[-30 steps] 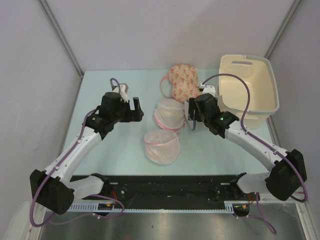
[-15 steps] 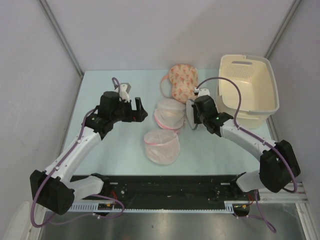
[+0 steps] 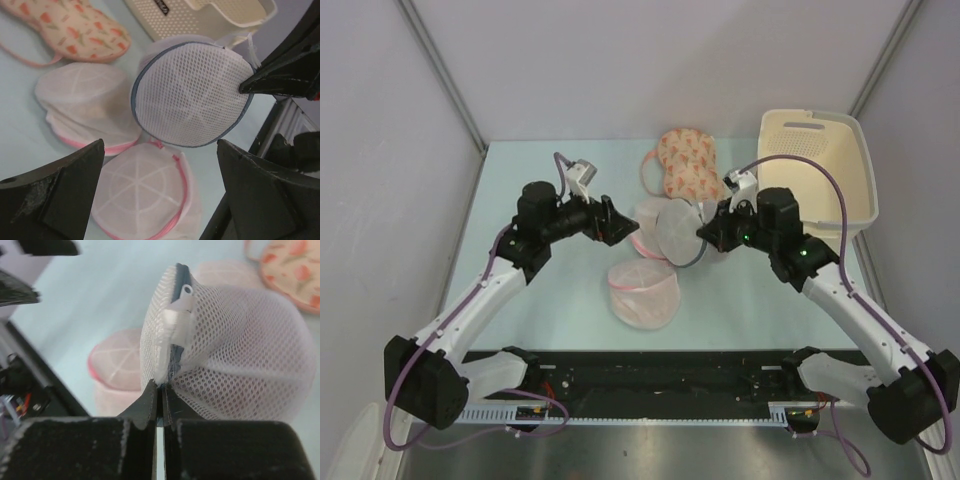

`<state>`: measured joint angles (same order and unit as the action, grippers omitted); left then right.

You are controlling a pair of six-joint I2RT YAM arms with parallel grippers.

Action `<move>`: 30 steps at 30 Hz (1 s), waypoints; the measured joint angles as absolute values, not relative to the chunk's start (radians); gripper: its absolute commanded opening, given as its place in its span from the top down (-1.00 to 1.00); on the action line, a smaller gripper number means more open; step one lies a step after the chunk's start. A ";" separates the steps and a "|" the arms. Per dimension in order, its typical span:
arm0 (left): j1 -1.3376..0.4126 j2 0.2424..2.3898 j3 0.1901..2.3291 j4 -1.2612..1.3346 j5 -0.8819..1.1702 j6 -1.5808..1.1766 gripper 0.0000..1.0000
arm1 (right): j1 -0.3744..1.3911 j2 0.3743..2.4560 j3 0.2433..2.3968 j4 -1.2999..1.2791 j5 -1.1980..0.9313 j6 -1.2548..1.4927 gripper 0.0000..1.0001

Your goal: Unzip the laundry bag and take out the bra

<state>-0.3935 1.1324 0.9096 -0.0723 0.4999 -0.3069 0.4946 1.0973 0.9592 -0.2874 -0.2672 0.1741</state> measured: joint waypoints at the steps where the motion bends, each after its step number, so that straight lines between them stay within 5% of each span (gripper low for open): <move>1: -0.399 1.136 0.913 -0.049 0.534 -0.294 -1.00 | 0.481 1.077 0.959 -0.293 -0.329 0.168 1.00; 9: -0.478 1.222 1.007 -0.009 0.766 -0.153 -1.00 | 0.435 1.040 0.959 -0.408 -0.702 0.113 1.00; 22: -0.582 1.386 1.116 -0.081 0.945 0.046 -0.92 | 0.435 1.042 0.959 -0.471 -0.910 0.062 1.00; 25: -0.590 1.433 1.138 -0.095 0.987 0.054 -0.86 | 0.437 1.049 0.959 -0.480 -0.924 0.051 1.00; 30: -0.642 1.490 1.171 -0.109 1.038 0.058 -0.47 | 0.437 1.065 0.959 -0.493 -0.925 0.041 1.00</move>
